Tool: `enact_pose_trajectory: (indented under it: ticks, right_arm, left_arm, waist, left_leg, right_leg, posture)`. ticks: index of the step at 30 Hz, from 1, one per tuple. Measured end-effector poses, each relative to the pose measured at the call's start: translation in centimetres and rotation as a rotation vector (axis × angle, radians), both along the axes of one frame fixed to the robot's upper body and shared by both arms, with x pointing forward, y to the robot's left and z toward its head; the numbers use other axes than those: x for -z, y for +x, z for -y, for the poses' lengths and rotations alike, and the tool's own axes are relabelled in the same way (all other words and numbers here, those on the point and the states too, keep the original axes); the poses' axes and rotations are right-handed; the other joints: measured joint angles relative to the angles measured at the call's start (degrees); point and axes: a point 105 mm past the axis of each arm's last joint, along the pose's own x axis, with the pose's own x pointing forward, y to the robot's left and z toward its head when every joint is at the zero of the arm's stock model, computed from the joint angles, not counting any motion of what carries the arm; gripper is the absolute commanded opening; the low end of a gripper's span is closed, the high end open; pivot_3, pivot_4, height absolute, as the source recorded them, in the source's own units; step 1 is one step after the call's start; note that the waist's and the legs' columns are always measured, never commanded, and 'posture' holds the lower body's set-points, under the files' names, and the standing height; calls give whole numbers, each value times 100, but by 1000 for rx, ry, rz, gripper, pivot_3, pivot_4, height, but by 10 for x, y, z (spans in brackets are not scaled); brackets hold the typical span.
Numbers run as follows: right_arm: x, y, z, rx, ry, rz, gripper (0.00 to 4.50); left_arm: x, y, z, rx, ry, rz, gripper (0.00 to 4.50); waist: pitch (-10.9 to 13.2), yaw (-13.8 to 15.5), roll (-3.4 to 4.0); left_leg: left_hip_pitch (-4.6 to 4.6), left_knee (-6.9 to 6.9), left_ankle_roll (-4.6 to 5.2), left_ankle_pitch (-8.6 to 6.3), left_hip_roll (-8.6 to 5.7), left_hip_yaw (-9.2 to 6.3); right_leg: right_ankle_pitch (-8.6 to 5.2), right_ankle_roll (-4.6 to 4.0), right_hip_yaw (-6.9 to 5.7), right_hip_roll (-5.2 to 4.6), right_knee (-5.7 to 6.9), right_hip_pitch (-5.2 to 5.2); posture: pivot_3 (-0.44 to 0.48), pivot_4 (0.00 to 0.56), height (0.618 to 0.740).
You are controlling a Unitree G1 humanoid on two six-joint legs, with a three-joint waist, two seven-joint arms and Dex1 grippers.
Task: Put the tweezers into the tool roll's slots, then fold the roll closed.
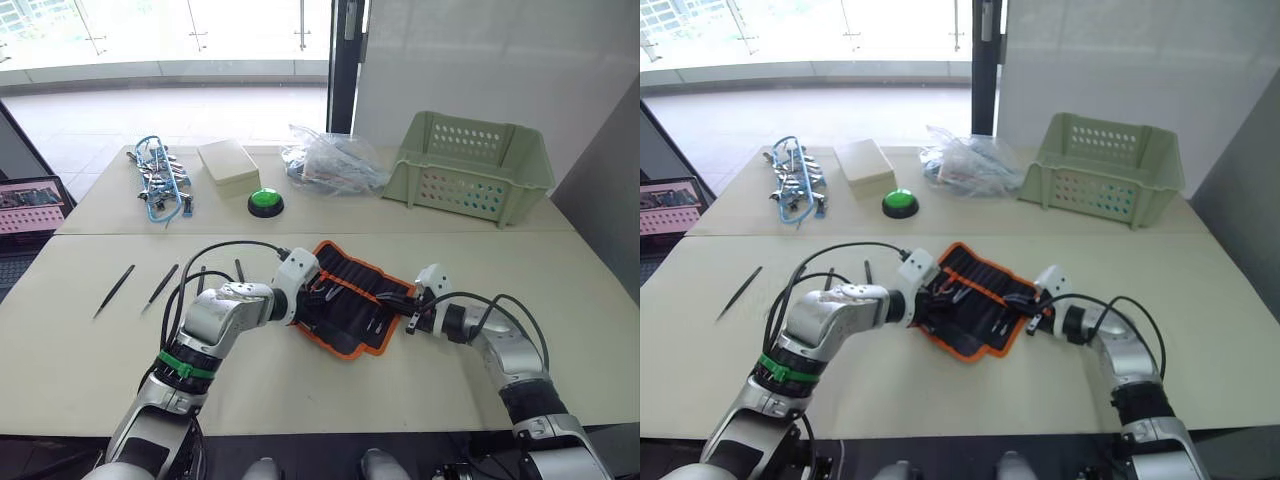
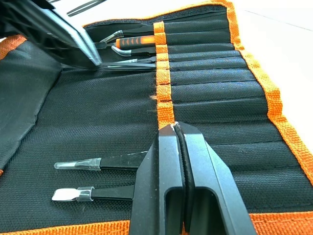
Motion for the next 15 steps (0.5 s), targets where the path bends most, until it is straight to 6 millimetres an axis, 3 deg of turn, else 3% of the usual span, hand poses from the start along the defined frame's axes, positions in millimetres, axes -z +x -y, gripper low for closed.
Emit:
enact_pose_trajectory:
  ticks: [6,15]
  right_arm:
    - [3,0,2,22,9,-6,8]
    - [4,0,3,38,13,-7,8]
  left_arm:
    - [7,11,20,9,-70,39,0]
    - [10,27,30,-12,-84,78,0]
  waist:
    - [-7,19,1]
    - [-16,26,-2]
  left_leg:
    - [36,0,1,0,0,-7]
    - [45,0,0,0,-1,-7]
  right_leg:
    - [0,1,-3,3,-40,65]
    - [0,7,-2,2,-45,82]
  posture:
    - [0,150,740]
    - [0,150,740]
